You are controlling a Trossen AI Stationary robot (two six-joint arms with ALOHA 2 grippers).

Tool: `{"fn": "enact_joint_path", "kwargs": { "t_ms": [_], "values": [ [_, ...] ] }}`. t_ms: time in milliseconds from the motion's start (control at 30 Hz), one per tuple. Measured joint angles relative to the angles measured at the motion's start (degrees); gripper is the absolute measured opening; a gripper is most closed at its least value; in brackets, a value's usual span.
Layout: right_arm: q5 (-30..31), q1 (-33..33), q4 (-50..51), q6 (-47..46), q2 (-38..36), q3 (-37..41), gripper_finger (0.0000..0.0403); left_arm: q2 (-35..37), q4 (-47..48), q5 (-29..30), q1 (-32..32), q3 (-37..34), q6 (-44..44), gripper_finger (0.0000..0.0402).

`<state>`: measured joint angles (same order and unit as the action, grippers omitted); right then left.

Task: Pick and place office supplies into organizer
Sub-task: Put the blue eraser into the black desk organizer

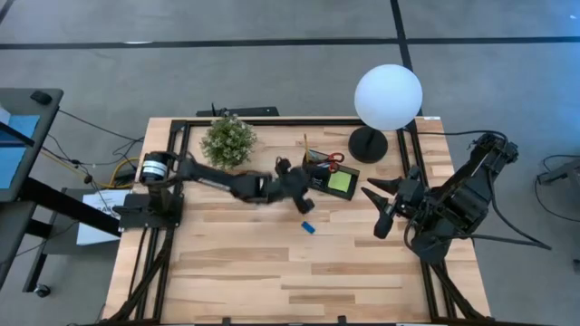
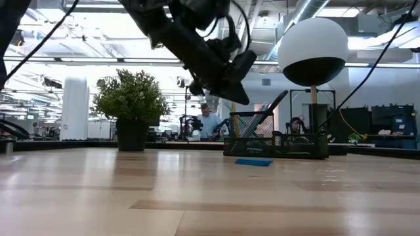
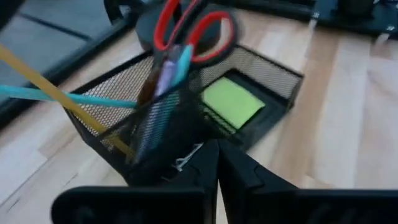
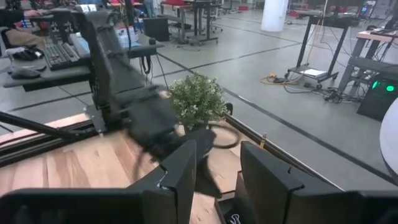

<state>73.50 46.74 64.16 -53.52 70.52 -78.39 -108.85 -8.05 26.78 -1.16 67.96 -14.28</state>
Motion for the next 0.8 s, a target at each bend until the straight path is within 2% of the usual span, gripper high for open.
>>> {"fn": "enact_joint_path", "kwargs": {
  "t_ms": [67,167,267,367,500,600,700,800],
  "values": [
    [-0.11,0.00,0.13,0.00,0.00,0.00,0.0119,0.26,2.33,-6.55,1.78,0.72,0.01,0.0005],
    [-0.13,0.22,0.37,0.03,0.00,0.00,0.0119,0.36,3.14,-18.59,1.22,1.18,1.00,0.0015],
    [-0.14,0.91,1.94,0.02,0.00,0.00,0.0119,0.36,3.75,-26.09,-1.08,1.18,5.90,0.0036],
    [-0.16,1.74,2.32,0.00,0.00,0.00,0.0119,0.43,6.92,-28.46,-4.44,1.20,12.17,0.0074],
    [-0.16,3.07,2.32,0.00,0.00,0.00,0.0119,-1.02,10.71,-28.79,-8.64,1.20,20.05,0.0141],
    [-0.16,3.95,2.25,-0.01,0.00,0.00,0.0119,-3.97,9.64,-34.45,-9.11,1.20,22.68,0.0186],
    [-0.16,4.67,2.04,-0.02,0.00,0.00,0.0119,-7.43,6.87,-38.82,-8.13,1.20,24.89,0.0210],
    [-0.16,4.66,1.60,-0.03,0.00,0.00,0.0119,-8.77,3.03,-40.13,-6.33,1.18,26.41,0.0211]
  ]
}}
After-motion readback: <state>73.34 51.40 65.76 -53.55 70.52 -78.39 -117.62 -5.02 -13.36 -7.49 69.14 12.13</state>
